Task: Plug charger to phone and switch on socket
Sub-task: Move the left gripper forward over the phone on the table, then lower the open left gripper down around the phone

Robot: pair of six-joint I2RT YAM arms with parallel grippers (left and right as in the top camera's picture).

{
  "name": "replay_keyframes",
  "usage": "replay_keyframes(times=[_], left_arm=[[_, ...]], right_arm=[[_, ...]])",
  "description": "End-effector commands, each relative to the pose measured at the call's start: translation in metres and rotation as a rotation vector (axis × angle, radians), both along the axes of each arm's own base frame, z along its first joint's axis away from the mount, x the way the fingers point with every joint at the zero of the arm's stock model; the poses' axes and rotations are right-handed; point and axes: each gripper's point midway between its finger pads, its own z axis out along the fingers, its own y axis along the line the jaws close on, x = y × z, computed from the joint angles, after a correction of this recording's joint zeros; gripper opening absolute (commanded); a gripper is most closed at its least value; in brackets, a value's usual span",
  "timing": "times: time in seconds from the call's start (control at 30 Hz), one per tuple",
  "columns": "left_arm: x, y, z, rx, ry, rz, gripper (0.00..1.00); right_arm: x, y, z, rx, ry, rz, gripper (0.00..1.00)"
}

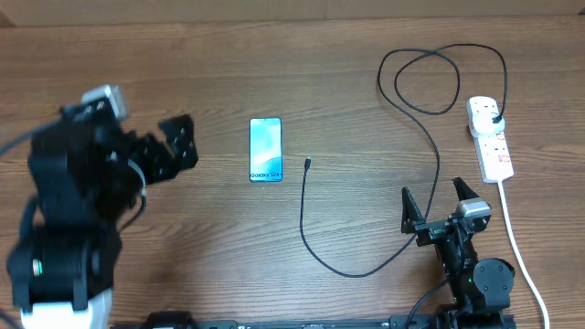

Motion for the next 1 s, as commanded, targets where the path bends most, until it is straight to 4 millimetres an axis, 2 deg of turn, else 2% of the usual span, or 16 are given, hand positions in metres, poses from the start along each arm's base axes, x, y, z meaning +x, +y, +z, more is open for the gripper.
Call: replay_keyframes(times=[0.0, 0.1, 0.27, 0.4, 0.53, 0.6, 0.7, 0.73, 0.77, 0.97], left_arm=[[0.014, -0.034, 0.015, -0.052, -0.005, -0.213, 1.0], [0.025, -0.044, 0.0, -0.059, 0.084, -0.236, 1.0], [0.022, -0.052, -0.042, 0.045, 0.362, -0.195, 1.0], [0.031, -0.058, -0.055, 0.158, 0.509, -0.121, 1.0], [0.049, -0.059, -0.064, 0.247, 0.597, -0.06, 1.0], [0.057, -0.062, -0.076, 0.284, 0.655, -0.05, 1.0], [0.073, -0.084, -0.111, 0.303, 0.742, -0.098, 1.0], [0.074, -0.088, -0.116, 0.301, 0.756, -0.107, 1.0], [0.077, -0.097, -0.134, 0.291, 0.809, -0.132, 1.0], [0.083, -0.117, -0.18, 0.239, 0.938, -0.182, 1.0]], right_arm=[[0.0, 0.0, -0.002, 0.002, -0.002, 0.0, 1.0], [0.0, 0.0, -0.002, 0.002, -0.002, 0.0, 1.0], [0.0, 0.0, -0.002, 0.002, -0.002, 0.0, 1.0], [0.0, 0.0, -0.002, 0.002, -0.002, -0.001, 1.0], [0.0, 0.0, -0.002, 0.002, -0.002, 0.0, 1.0], [0.0, 0.0, -0.002, 0.002, -0.002, 0.0, 1.0], [0.0, 0.0, -0.002, 0.002, -0.002, 0.0, 1.0], [0.0, 0.0, -0.002, 0.002, -0.002, -0.001, 1.0], [0.0, 0.0, -0.002, 0.002, -0.002, 0.0, 1.0], [0.0, 0.0, -0.002, 0.002, -0.002, -0.001, 1.0]])
